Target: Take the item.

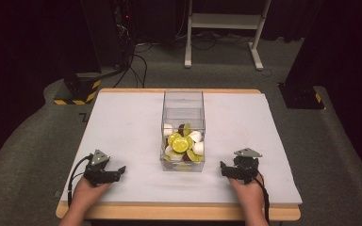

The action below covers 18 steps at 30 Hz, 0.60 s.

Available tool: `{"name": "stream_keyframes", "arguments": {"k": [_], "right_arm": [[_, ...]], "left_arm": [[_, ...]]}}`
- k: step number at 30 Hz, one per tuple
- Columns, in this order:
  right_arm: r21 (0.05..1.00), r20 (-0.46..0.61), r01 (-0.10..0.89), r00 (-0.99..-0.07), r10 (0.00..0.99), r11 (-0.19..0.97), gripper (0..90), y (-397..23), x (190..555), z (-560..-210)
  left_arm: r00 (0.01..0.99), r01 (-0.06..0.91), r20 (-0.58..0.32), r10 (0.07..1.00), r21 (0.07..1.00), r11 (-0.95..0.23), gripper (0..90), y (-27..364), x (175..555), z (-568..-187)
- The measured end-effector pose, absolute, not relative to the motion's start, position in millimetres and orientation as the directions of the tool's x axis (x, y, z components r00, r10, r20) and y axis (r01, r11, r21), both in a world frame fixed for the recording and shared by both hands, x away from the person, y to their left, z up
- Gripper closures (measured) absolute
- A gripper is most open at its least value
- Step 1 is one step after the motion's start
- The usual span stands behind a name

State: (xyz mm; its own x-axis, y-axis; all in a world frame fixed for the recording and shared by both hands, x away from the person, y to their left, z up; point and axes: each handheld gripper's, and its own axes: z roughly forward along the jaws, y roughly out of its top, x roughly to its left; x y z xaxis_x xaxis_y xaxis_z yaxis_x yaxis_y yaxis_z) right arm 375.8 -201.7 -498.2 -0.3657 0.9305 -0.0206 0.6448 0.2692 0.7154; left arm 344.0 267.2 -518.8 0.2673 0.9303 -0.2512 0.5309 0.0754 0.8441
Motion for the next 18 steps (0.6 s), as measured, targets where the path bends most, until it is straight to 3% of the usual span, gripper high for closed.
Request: {"name": "stream_keyframes", "arguments": {"k": [18], "right_arm": [[0.755,-0.037,0.584,-0.418,0.908,0.299,10.8,-189,371,-486]], "left_arm": [[0.267,0.531,-0.251,0.930,0.844,0.075,18.9,267,344,-519]]}}
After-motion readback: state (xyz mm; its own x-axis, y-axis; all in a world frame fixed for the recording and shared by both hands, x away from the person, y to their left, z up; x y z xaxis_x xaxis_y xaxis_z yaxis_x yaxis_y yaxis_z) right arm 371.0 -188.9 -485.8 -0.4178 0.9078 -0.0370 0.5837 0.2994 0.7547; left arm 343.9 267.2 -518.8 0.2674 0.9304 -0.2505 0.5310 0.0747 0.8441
